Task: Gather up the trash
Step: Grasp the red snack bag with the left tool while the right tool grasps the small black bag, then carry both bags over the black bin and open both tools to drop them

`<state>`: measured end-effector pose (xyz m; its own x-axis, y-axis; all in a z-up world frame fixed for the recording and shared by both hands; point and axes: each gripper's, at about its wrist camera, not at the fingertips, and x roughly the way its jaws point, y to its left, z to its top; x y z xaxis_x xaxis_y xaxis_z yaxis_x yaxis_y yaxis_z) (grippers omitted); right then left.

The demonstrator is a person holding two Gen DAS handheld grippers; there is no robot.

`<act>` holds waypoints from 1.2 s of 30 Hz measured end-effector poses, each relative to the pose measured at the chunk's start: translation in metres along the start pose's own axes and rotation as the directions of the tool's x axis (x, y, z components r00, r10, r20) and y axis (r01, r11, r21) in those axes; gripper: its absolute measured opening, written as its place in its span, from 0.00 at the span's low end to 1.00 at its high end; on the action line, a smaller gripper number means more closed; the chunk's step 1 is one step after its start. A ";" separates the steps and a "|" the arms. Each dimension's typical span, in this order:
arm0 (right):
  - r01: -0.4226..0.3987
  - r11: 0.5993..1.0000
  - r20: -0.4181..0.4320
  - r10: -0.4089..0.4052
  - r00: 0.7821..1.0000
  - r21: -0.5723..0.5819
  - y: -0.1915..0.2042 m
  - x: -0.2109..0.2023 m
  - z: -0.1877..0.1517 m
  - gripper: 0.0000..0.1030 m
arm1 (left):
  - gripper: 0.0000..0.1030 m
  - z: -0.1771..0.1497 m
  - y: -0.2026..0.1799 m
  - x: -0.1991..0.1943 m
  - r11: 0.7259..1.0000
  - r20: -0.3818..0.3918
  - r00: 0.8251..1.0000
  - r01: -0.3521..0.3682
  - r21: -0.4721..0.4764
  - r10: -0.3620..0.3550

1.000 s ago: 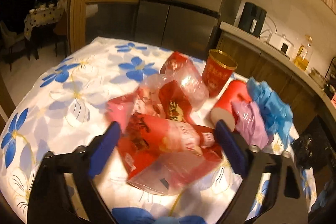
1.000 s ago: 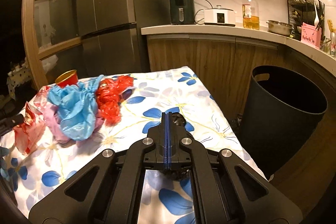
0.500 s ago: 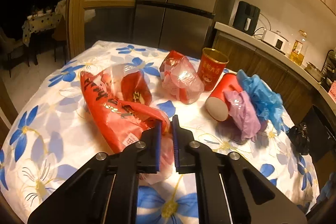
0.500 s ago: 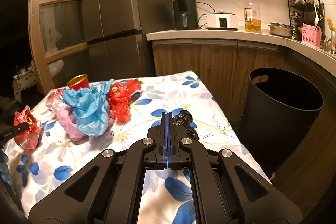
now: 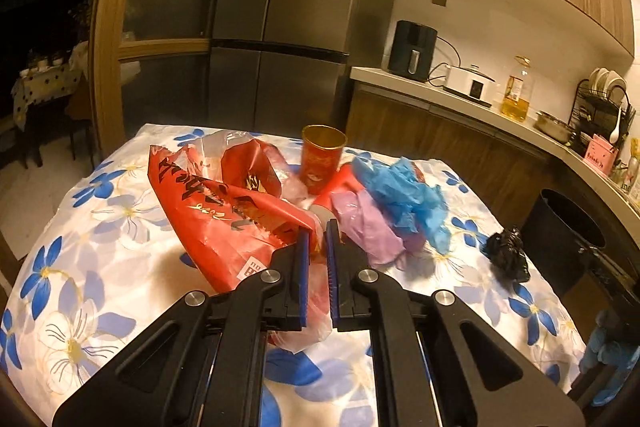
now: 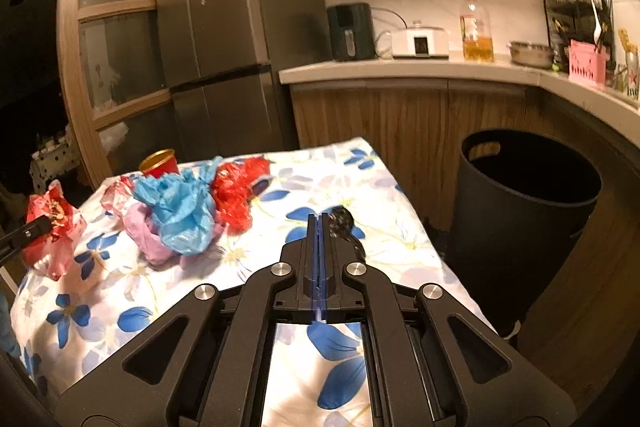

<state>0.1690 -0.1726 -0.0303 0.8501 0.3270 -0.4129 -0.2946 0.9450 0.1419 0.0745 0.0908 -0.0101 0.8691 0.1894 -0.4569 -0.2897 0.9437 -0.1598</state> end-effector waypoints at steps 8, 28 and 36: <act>-0.013 1.000 -0.086 0.013 0.996 -0.002 0.001 0.040 -0.012 0.47 | 0.07 -0.007 -0.013 0.000 0.999 -0.020 0.999 0.026 0.019 -0.025; -0.017 1.000 -0.040 0.017 0.999 0.014 -0.012 0.022 -0.001 0.04 | 0.07 0.002 -0.069 -0.017 0.979 0.026 0.990 0.134 0.151 -0.139; -0.007 0.999 0.061 0.005 0.998 0.037 -0.037 -0.022 0.021 0.04 | 0.07 0.005 -0.127 -0.018 0.938 0.030 0.965 0.244 0.246 -0.259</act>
<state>0.1700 -0.2150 -0.0079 0.8735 0.3310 -0.3569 -0.2842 0.9421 0.1781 0.0973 -0.0313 0.0229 0.9261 -0.0532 -0.3736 0.0386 0.9982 -0.0465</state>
